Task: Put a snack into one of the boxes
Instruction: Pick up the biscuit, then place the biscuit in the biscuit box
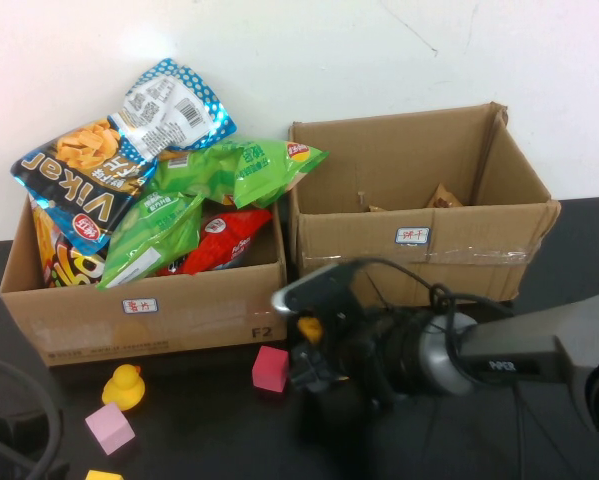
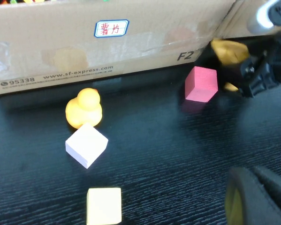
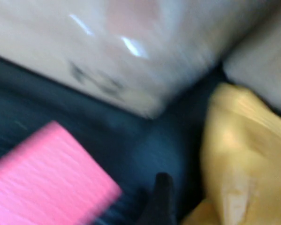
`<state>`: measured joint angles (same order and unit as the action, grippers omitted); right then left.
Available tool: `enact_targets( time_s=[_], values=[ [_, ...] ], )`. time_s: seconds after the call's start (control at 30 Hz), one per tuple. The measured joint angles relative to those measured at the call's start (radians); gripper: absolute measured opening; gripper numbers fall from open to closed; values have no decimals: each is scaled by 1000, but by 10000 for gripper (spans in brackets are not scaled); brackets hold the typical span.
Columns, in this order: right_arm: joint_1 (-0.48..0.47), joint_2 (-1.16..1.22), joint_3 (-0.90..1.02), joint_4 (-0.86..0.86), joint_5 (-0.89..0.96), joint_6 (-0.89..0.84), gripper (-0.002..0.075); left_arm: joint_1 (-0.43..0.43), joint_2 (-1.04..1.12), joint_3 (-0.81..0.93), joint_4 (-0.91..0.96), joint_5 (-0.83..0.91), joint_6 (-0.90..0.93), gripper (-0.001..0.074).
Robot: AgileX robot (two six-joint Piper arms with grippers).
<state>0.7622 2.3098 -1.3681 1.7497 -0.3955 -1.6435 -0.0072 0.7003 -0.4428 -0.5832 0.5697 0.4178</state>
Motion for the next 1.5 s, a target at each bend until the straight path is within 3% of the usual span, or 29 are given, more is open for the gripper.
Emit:
enact_targets(
  time_s=[0.2, 0.4, 0.67, 1.03, 1.3, 1.4, 1.5],
  values=[
    [-2, -24, 96, 1, 20, 148, 583, 0, 0, 0, -2, 3, 0, -1],
    [-2, -37, 111, 1, 51, 125, 542, 0, 0, 0, -2, 8, 1, -1],
    [0, -144, 120, 4, 43, 47, 192, 0, 0, 0, -2, 8, 13, -1],
    [62, -454, 122, 16, -179, -150, 190, 0, 0, 0, -12, 8, 23, -1],
    [-90, -459, 4, -2, -118, -50, 192, 0, 0, 0, -12, 8, 23, -1],
    [-172, -417, -40, 8, -12, -13, 293, 0, 0, 0, -24, 8, 25, -1],
    [-224, -371, -44, 10, 45, 61, 489, 0, 0, 0, -27, 13, 31, -1]
  ],
)
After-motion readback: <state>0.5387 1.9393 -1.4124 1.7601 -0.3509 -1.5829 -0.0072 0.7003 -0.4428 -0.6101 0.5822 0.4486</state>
